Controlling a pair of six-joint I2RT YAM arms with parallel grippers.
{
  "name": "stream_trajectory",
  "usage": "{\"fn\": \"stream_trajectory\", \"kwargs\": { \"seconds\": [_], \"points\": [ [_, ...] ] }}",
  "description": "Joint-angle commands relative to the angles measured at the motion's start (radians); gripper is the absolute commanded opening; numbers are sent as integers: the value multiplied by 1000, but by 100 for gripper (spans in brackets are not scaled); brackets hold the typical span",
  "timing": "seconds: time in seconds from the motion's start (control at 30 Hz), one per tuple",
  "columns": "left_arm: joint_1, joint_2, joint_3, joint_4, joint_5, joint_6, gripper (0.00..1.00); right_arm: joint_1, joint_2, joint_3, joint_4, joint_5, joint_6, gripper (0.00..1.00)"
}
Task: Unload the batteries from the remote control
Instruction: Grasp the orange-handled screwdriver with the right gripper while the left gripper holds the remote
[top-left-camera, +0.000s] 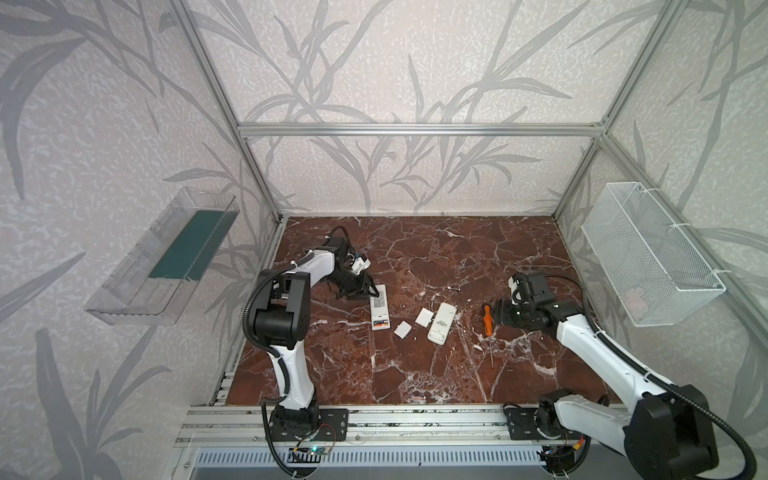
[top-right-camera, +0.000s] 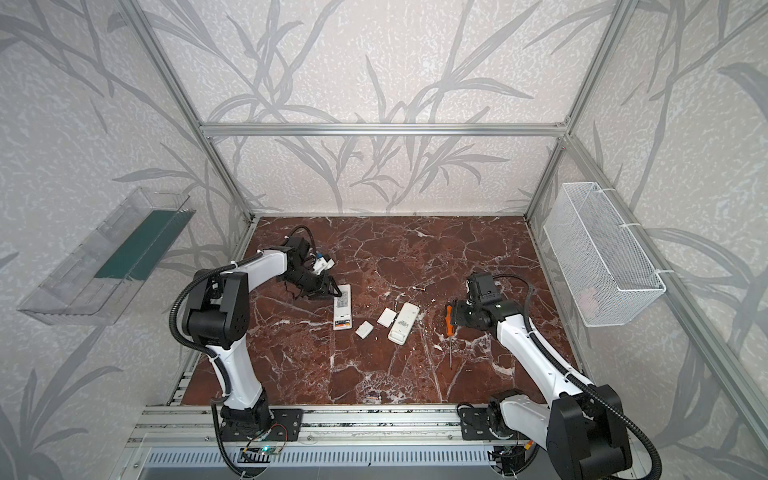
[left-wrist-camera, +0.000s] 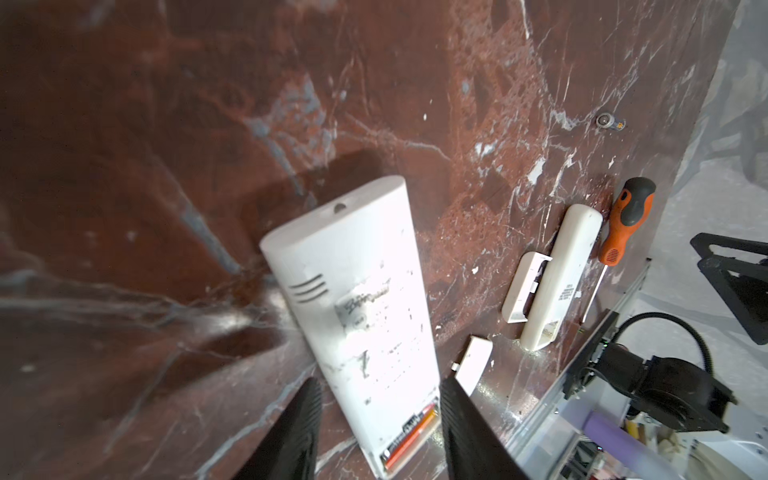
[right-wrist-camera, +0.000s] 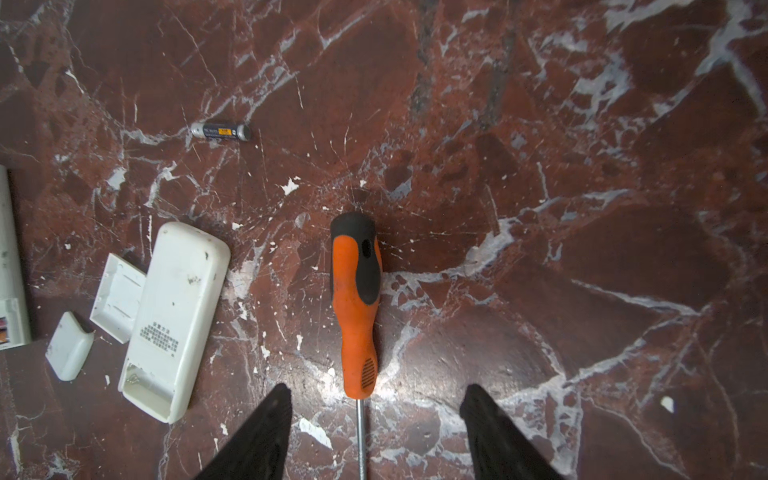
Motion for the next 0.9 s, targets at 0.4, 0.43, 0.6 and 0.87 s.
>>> {"fn": "stream_trajectory", "kwargs": {
  "seconds": [0.4, 0.43, 0.6, 0.87],
  "points": [
    [1, -140, 22, 1, -99, 20, 49, -1, 54, -59, -38, -33, 44, 65],
    [-3, -160, 9, 22, -92, 10, 49, 1, 63, -58, -36, -34, 44, 65],
    [-32, -252, -60, 97, -76, -34, 48, 23, 118, -42, -21, -29, 46, 64],
    [-56, -342, -126, 155, -68, -72, 47, 88, 180, 0, -14, -3, 62, 64]
  ]
}}
